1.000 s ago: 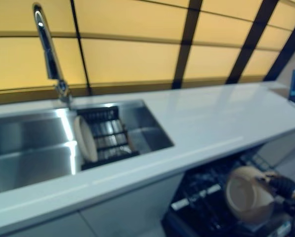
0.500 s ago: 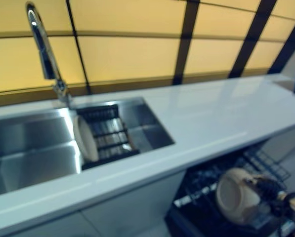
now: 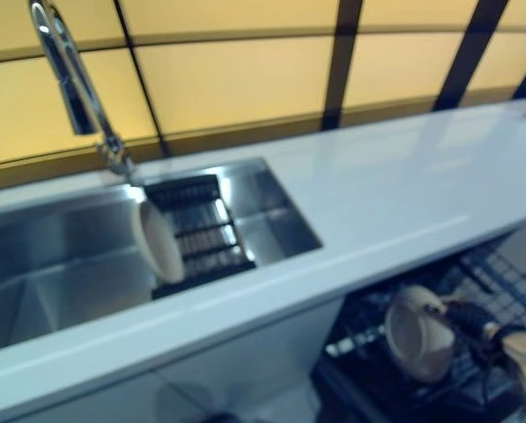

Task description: Take plates into dishwasher

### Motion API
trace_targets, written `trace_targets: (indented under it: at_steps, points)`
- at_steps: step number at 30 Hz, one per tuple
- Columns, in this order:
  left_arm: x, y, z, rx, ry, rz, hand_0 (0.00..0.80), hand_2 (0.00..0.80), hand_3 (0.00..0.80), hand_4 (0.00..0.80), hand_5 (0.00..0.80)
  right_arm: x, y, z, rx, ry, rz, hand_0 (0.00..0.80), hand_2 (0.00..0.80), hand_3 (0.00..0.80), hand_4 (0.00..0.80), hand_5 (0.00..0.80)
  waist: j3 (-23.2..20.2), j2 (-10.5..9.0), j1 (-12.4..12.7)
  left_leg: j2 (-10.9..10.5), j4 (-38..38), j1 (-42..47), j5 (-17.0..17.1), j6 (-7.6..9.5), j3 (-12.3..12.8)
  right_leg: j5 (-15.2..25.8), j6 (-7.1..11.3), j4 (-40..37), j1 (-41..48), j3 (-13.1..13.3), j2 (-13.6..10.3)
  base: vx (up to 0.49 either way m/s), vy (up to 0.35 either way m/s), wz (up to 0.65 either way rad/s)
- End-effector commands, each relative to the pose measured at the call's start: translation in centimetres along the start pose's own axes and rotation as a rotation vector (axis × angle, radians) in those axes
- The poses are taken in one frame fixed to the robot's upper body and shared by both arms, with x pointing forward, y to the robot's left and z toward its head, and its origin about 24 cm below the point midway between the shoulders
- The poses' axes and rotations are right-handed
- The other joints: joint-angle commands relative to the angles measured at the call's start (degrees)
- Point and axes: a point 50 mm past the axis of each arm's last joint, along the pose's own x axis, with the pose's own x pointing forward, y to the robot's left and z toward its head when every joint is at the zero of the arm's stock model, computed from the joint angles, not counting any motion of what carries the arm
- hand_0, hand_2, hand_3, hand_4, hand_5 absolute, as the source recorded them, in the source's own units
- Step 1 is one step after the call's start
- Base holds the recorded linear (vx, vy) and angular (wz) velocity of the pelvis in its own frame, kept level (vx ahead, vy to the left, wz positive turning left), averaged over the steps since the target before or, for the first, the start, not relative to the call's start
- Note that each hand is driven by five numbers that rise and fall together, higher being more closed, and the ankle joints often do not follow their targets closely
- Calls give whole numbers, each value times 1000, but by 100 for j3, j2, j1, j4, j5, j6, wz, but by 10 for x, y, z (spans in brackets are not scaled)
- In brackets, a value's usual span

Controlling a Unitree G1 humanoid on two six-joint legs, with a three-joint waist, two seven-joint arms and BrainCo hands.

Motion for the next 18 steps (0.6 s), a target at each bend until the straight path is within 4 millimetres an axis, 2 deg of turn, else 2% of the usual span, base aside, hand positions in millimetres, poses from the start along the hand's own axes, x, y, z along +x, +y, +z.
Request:
trace_targets:
  at_steps: [1,8,18]
  points:
    - [-1,20,12,-18,-31,48,0,0,0,0,0,8,-9,42,-101,-114,-8,800,800,800,800,800,142,-367,86,-34,-21,59,-252,110,-249,348,591,160,-249,-188,-424,-84,30,5]
    - [0,14,17,-5,-71,22,0,0,0,0,0,11,-7,42,-182,-65,0,800,800,800,800,800,223,-181,41,-116,-21,70,-252,85,-337,327,576,190,-257,-170,-471,-14,5,1]
    - [0,11,35,-5,-126,12,0,0,0,0,0,14,-7,40,-275,2,-4,800,800,800,800,800,370,94,-50,-204,-10,46,-226,60,-310,310,577,269,-372,-149,-579,-39,53,-2]
